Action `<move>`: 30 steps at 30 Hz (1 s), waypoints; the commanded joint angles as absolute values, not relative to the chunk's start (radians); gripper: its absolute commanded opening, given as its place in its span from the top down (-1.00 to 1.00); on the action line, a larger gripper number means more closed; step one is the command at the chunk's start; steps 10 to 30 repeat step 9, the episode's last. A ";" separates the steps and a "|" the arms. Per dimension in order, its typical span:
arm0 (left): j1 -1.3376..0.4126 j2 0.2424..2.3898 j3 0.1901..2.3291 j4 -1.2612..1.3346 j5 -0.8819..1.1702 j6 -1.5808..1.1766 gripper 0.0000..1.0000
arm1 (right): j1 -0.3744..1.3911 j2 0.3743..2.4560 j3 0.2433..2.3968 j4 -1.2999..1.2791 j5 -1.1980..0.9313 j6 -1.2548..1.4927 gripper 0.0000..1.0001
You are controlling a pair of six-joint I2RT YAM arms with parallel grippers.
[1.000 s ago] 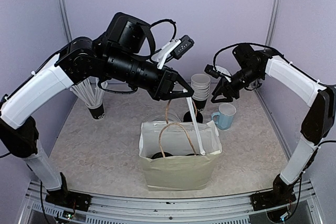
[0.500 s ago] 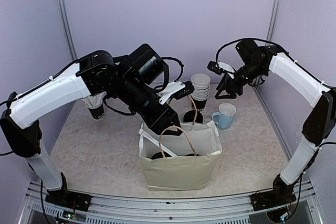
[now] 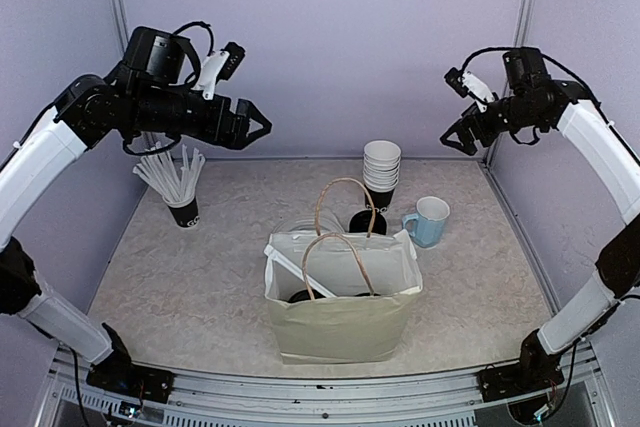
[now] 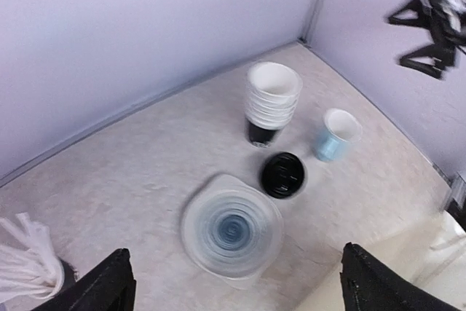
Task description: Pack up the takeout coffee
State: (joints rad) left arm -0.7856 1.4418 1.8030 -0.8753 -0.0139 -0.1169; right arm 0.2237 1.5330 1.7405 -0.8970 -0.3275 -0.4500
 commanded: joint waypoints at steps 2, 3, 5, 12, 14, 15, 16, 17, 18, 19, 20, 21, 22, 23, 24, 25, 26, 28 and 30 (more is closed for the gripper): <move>-0.609 1.356 1.637 -0.643 -0.236 -0.221 -0.98 | 0.199 1.394 1.616 -0.680 -0.266 -0.309 -0.99; -0.585 1.334 1.602 -0.603 -0.256 -0.224 -0.98 | 0.199 1.375 1.594 -0.660 -0.250 -0.301 -0.99; -0.561 1.303 1.543 -0.534 -0.316 -0.224 -0.98 | 0.198 1.337 1.532 -0.613 -0.233 -0.295 -0.99; -0.552 1.283 1.476 -0.487 -0.417 -0.202 -0.98 | 0.198 1.300 1.462 -0.576 -0.233 -0.278 -0.99; -0.552 1.283 1.476 -0.487 -0.417 -0.202 -0.98 | 0.198 1.300 1.462 -0.576 -0.233 -0.278 -0.99; -0.552 1.283 1.476 -0.487 -0.417 -0.202 -0.98 | 0.198 1.300 1.462 -0.576 -0.233 -0.278 -0.99; -0.552 1.283 1.476 -0.487 -0.417 -0.202 -0.98 | 0.198 1.300 1.462 -0.576 -0.233 -0.278 -0.99; -0.552 1.283 1.476 -0.487 -0.417 -0.202 -0.98 | 0.198 1.300 1.462 -0.576 -0.233 -0.278 -0.99; -0.552 1.283 1.476 -0.487 -0.417 -0.202 -0.98 | 0.198 1.300 1.462 -0.576 -0.233 -0.278 -0.99; -0.552 1.283 1.476 -0.487 -0.417 -0.202 -0.98 | 0.198 1.300 1.462 -0.576 -0.233 -0.278 -0.99; -0.552 1.283 1.476 -0.487 -0.417 -0.202 -0.98 | 0.198 1.300 1.462 -0.576 -0.233 -0.278 -0.99; -0.552 1.283 1.476 -0.487 -0.417 -0.202 -0.98 | 0.198 1.300 1.462 -0.576 -0.233 -0.278 -0.99; -0.552 1.283 1.476 -0.487 -0.417 -0.202 -0.98 | 0.198 1.300 1.462 -0.576 -0.233 -0.278 -0.99; -0.552 1.283 1.476 -0.487 -0.417 -0.202 -0.98 | 0.198 1.300 1.462 -0.576 -0.233 -0.278 -0.99; -0.552 1.283 1.476 -0.487 -0.417 -0.202 -0.98 | 0.198 1.300 1.462 -0.576 -0.233 -0.278 -0.99; -0.552 1.283 1.476 -0.487 -0.417 -0.202 -0.98 | 0.198 1.300 1.462 -0.576 -0.233 -0.278 -0.99; -0.552 1.283 1.476 -0.487 -0.417 -0.202 -0.98 | 0.198 1.300 1.462 -0.576 -0.233 -0.278 -0.99; -0.552 1.283 1.476 -0.487 -0.417 -0.202 -0.98 | 0.198 1.300 1.462 -0.576 -0.233 -0.278 -0.99; -0.552 1.283 1.476 -0.487 -0.417 -0.202 -0.98 | 0.198 1.300 1.462 -0.576 -0.233 -0.278 -0.99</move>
